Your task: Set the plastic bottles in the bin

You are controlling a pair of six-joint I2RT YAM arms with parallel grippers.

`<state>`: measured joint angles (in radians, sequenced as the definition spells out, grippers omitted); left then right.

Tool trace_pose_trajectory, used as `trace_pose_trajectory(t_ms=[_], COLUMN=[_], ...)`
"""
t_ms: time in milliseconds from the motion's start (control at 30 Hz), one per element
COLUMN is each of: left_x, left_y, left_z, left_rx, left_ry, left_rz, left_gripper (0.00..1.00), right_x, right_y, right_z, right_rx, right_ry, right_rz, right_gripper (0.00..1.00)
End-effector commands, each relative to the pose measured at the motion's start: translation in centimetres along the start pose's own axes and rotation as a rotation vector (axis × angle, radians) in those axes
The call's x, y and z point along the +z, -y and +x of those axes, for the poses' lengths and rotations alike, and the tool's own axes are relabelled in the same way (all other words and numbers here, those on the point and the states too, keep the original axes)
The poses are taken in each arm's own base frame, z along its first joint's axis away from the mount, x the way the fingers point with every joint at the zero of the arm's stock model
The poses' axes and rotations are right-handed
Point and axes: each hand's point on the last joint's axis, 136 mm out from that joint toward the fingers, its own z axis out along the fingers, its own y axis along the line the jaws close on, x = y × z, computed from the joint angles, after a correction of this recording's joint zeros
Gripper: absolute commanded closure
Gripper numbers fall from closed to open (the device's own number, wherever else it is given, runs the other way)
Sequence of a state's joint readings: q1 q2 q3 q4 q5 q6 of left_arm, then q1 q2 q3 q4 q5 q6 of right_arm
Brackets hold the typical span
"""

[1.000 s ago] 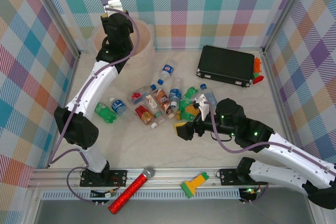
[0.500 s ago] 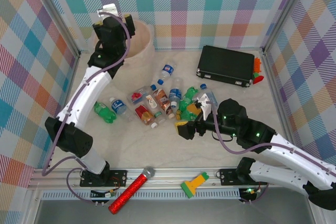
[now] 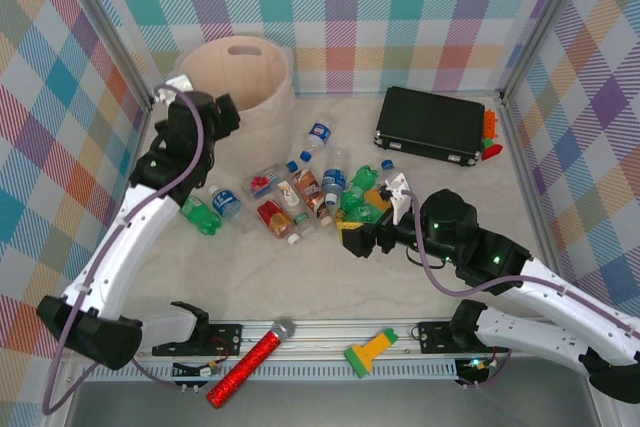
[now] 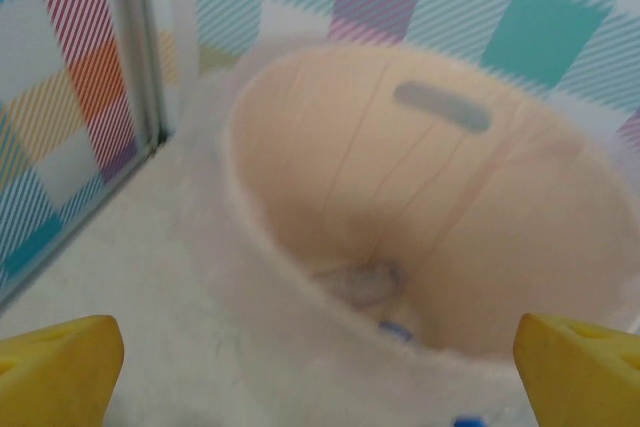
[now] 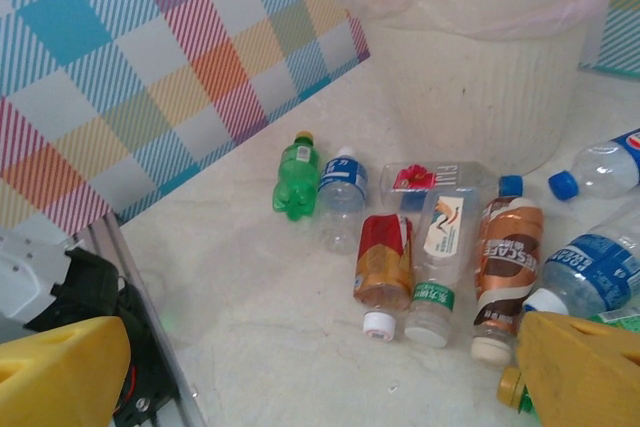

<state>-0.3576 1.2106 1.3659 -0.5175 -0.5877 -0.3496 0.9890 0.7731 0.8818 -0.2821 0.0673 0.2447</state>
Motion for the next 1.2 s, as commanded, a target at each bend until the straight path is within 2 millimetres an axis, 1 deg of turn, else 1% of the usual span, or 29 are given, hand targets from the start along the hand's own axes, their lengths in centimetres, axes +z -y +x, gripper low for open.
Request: trace_pose_trajectory(t_ms=[0, 100, 200, 367, 500, 667, 767, 800, 933, 967, 1033, 1067, 1167], left_x=[-0.4, -0.3, -0.2, 0.3, 1.6, 3.9, 5.7, 6.3, 8.0, 8.5, 9.5, 10.0, 11.6], left_y=[-4.2, -6.9, -9.3, -12.4, -14.4, -16.6, -17.7, -18.2, -20.3, -20.7, -21.3, -21.4, -21.3], left_z=[4.4, 7.8, 10.3, 13.2, 15.1, 16.7, 17.9, 18.0, 17.8, 17.7, 17.9, 18.3, 19.3], left_rx=[-0.093, -0.168, -0.203, -0.277, -0.396, -0.495, -0.564, -0.580, -0.590, -0.605, -0.640, -0.655, -0.679], left_ry=[-0.122, -0.207, -0.266, -0.356, -0.442, -0.548, -0.618, -0.631, -0.634, -0.632, -0.637, -0.651, -0.693], left_rz=[-0.098, -0.138, -0.196, -0.269, -0.280, -0.326, -0.337, -0.349, -0.405, -0.405, -0.400, -0.394, -0.372], left_gripper=[0.00, 0.00, 0.00, 0.00, 0.00, 0.01, 0.06, 0.10, 0.14, 0.16, 0.19, 0.23, 0.29], right_x=[-0.2, -0.1, -0.1, 0.1, 0.3, 0.5, 0.8, 0.8, 1.2, 1.3, 1.4, 1.4, 1.7], right_y=[0.7, 1.1, 1.4, 1.3, 1.2, 0.5, -0.1, -0.4, -0.9, -0.9, -1.0, -1.0, -1.2], right_z=[-1.0, -1.0, -1.0, -1.0, -0.9, -0.7, -0.4, -0.4, 0.0, 0.2, 0.2, 0.2, 0.2], right_rx=[-0.026, -0.026, -0.027, -0.051, -0.069, -0.073, -0.068, -0.067, -0.067, -0.066, -0.066, -0.066, -0.066], right_ry=[0.057, 0.060, 0.061, 0.053, 0.029, 0.011, -0.008, -0.015, -0.050, -0.057, -0.058, -0.061, -0.063], right_rz=[0.047, 0.072, 0.083, 0.079, 0.081, 0.042, 0.008, -0.007, -0.038, -0.040, -0.043, -0.045, -0.052], right_gripper=[0.01, 0.01, 0.01, 0.01, 0.01, 0.01, 0.01, 0.01, 0.01, 0.01, 0.01, 0.01, 0.01])
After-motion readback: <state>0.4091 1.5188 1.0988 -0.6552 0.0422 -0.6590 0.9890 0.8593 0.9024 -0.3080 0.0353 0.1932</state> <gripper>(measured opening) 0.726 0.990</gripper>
